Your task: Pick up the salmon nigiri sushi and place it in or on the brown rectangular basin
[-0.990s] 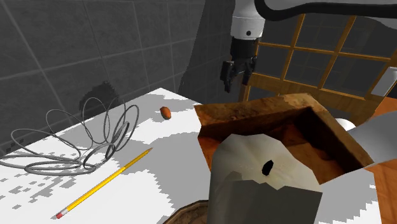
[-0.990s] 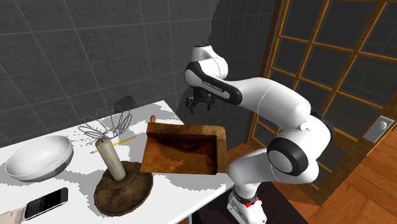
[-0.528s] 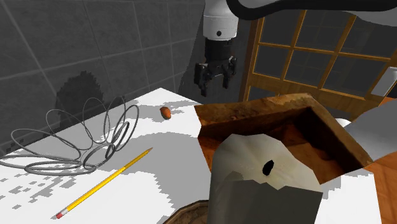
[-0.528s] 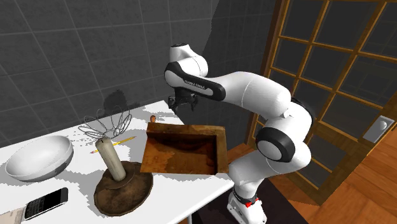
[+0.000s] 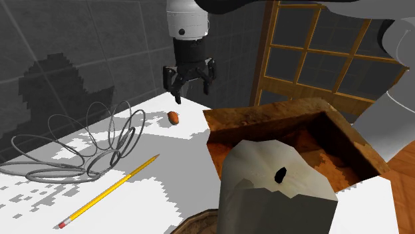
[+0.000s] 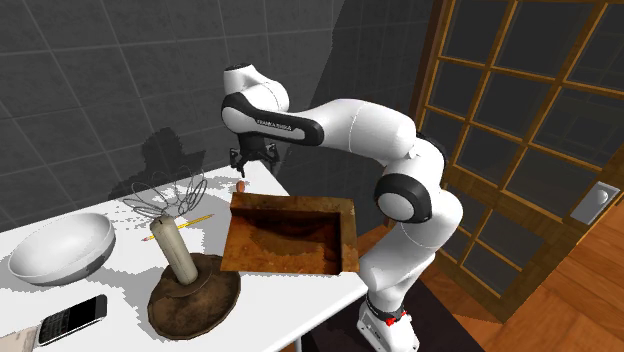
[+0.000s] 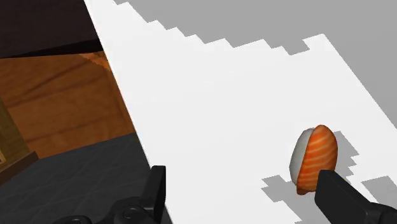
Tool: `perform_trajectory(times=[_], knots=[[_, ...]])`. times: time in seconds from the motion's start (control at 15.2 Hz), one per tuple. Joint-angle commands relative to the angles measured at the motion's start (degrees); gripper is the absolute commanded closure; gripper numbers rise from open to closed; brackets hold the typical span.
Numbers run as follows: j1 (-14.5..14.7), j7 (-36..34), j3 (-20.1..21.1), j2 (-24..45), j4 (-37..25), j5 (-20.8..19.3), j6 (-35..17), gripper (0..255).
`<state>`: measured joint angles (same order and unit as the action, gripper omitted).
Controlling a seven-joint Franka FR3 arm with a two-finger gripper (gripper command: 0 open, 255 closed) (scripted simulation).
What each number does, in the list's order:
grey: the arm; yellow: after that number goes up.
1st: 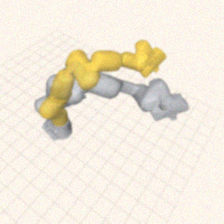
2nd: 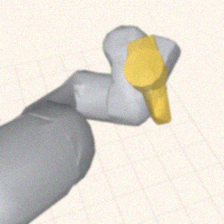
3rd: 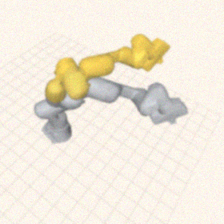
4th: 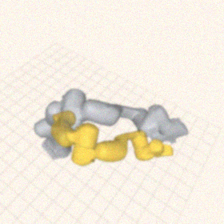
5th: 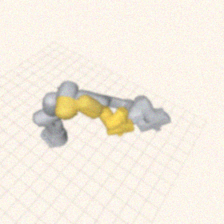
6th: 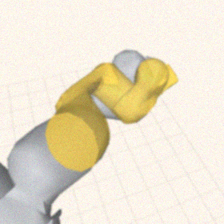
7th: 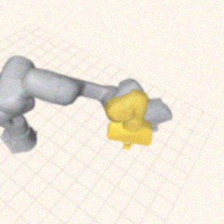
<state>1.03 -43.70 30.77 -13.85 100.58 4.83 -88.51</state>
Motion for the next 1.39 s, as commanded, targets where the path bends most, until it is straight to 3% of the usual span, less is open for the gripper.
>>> perform_trajectory(times=[0.0, 0.2, 0.73, 1.25, 1.32], knots=[[0.3, -4.6, 3.1, 5.3, -5.0, -2.3, 0.4, 0], [2.0, -11.3, 6.9, 13.9, -13.6, -7.3, 2.4, 0], [1.7, -10.4, 6.1, 11.8, -5.6, -6.0, -4.0, 0], [1.7, -10.4, 6.1, 11.8, -5.6, -6.0, -4.0, 0], [1.7, -10.4, 6.1, 11.8, -5.6, -6.0, -4.0, 255]])
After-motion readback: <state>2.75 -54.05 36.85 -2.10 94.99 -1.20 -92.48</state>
